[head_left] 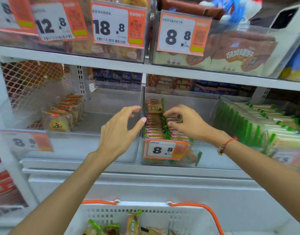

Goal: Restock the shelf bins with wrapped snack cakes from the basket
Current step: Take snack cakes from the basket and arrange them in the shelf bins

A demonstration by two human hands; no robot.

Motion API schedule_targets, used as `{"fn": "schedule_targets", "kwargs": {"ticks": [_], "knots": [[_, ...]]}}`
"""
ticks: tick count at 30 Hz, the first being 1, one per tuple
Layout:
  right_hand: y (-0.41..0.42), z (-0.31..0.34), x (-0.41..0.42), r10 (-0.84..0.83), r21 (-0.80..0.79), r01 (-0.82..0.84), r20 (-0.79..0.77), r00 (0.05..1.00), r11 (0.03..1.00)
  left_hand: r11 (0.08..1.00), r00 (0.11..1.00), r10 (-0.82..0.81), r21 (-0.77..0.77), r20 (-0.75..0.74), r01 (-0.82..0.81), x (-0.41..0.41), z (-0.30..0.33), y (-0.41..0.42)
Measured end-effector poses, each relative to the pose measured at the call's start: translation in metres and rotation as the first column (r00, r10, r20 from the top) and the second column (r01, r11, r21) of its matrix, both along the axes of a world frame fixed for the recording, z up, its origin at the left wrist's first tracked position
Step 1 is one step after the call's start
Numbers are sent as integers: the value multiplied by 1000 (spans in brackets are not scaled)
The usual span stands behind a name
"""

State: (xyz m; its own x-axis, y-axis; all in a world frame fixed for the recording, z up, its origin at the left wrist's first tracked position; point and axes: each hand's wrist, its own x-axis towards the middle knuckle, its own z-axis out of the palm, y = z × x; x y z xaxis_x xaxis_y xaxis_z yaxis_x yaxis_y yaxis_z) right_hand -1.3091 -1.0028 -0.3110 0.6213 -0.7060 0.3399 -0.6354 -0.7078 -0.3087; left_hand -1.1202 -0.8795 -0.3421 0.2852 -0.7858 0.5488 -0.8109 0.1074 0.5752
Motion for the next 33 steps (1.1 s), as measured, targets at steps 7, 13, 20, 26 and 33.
{"fn": "schedule_targets", "kwargs": {"ticks": [7,13,20,26,33], "knots": [[99,-16,-34,41,-1,-41,53,998,999,955,941,75,-296,329,27,-36,-19,65],[128,-79,-50,17,55,15,-526,850,998,841,827,-157,513,539,-175,-43,-78,110],[155,-197,-59,125,290,124,-706,697,949,656,816,-417,754,401,-36,-50,-176,137],[181,-261,-72,323,532,109,-650,688,839,512,779,-583,848,228,135,-61,-221,159],[186,-291,-89,270,375,-45,-571,776,926,516,809,-547,848,218,120,-59,-224,155]]}}
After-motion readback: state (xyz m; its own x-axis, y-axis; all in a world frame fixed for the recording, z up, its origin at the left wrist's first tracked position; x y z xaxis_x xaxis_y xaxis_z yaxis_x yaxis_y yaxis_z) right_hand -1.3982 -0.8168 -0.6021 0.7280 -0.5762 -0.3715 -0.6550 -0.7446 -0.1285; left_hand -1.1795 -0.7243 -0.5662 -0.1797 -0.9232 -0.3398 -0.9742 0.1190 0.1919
